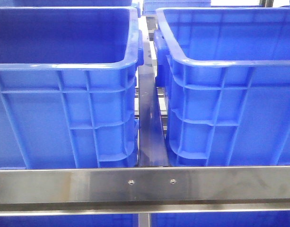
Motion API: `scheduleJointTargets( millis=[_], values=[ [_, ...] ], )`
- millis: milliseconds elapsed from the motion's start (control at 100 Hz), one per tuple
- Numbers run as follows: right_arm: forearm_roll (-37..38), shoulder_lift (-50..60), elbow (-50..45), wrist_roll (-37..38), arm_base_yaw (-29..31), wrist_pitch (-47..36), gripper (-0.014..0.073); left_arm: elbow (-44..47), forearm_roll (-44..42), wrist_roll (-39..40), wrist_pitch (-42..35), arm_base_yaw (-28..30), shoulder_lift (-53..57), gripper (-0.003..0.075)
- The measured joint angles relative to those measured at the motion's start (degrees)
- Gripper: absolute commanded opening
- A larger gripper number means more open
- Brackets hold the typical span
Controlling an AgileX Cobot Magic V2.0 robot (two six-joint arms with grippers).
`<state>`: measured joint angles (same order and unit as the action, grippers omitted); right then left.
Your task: Pick red and yellow buttons and place in box
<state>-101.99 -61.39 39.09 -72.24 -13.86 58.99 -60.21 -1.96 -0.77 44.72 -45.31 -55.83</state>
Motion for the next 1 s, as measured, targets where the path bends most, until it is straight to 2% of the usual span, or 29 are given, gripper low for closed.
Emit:
scheduleJointTargets(
  millis=[170, 360, 840, 910, 1000],
  values=[
    [0.0, -8.76, 7.19, 0.9, -6.9, -0.59, 0.0583, 0.0, 0.0, 0.0, 0.0, 0.0, 0.0, -0.0019],
    [0.03, -15.7, 13.34, 1.67, -13.22, -5.64, 0.0583, 0.0, 0.0, 0.0, 0.0, 0.0, 0.0, -0.0019],
    [0.03, -24.28, 22.21, 4.07, -16.91, -9.27, 0.0577, 0.0, 0.0, 0.0, 0.0, 0.0, 0.0, -0.0019],
    [0.03, -24.82, 22.97, 4.19, -17.69, -9.27, 0.0535, 0.0, 0.0, 0.0, 0.0, 0.0, 0.0, -0.0019],
    [0.03, -25.16, 23.68, 4.19, -18.66, -9.39, 0.0405, 0.0, 0.0, 0.0, 0.0, 0.0, 0.0, -0.0019]
  ],
)
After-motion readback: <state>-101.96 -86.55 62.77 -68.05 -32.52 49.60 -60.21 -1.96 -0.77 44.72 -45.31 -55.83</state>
